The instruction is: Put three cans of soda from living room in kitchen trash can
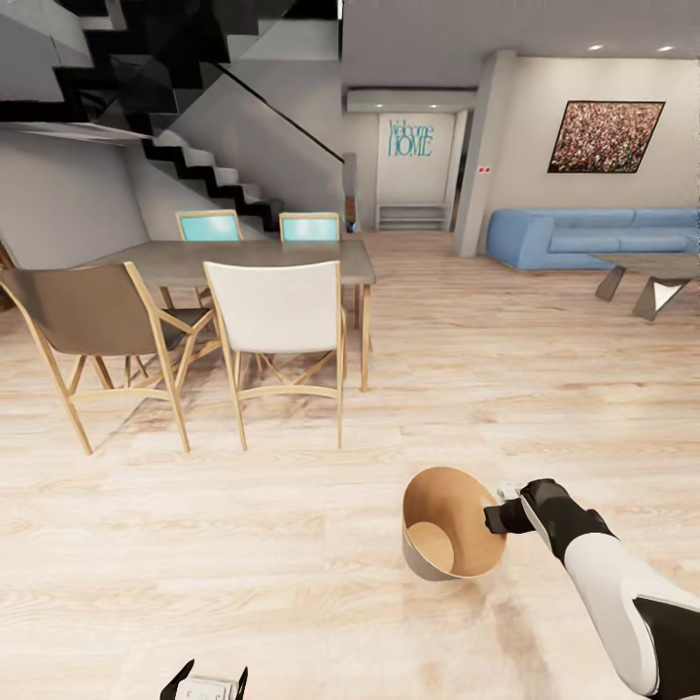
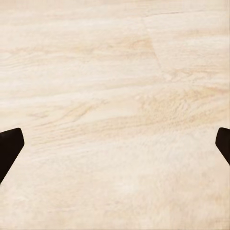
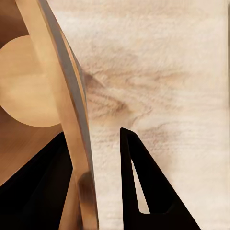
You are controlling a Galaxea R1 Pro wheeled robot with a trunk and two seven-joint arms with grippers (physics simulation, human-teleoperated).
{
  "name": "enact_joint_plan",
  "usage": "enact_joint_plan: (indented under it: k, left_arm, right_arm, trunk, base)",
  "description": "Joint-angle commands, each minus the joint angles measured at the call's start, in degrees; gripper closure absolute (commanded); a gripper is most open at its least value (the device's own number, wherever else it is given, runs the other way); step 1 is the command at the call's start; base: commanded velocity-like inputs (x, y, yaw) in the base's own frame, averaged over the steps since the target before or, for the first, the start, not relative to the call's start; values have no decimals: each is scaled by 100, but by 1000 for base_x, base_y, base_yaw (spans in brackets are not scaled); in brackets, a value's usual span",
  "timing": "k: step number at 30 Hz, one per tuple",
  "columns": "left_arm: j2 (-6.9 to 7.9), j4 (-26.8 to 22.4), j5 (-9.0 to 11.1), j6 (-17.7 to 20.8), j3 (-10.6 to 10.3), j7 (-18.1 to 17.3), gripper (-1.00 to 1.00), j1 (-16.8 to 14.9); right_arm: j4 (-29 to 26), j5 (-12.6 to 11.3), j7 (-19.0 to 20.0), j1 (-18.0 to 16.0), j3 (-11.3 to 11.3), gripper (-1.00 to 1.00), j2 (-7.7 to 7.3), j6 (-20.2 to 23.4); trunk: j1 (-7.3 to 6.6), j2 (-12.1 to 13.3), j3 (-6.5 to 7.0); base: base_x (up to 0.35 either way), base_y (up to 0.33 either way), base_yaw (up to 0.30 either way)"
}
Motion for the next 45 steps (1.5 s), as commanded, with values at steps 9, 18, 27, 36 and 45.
enact_joint_plan:
  k: [9, 18, 27, 36, 45]
  left_arm:
    - [0, 0, 0, 3, 0, 0, -100, 0]
    - [0, 0, 0, 4, 0, 0, -100, 0]
    - [0, 0, 0, 10, 0, 0, -100, 0]
    - [0, 0, 0, 13, 0, 0, -100, 0]
    - [0, 2, 2, 13, 0, -4, -100, 0]
  right_arm:
    - [-1, -72, 0, -2, -16, 100, 1, 10]
    - [-1, -71, -7, -2, -16, 100, 10, 12]
    - [-1, -71, -10, -2, -16, 100, 55, 17]
    - [-1, -70, -11, -2, -16, 100, 90, 16]
    - [-1, -70, -11, 6, -16, 100, 95, -10]
  trunk:
    - [-23, 12, 201]
    - [-46, 24, 400]
    - [-70, 36, 599]
    - [-190, 242, 778]
    - [-387, 603, 939]
  base:
    - [0, 0, 0]
    - [0, 0, 0]
    - [0, 0, 0]
    - [0, 0, 0]
    - [0, 0, 0]
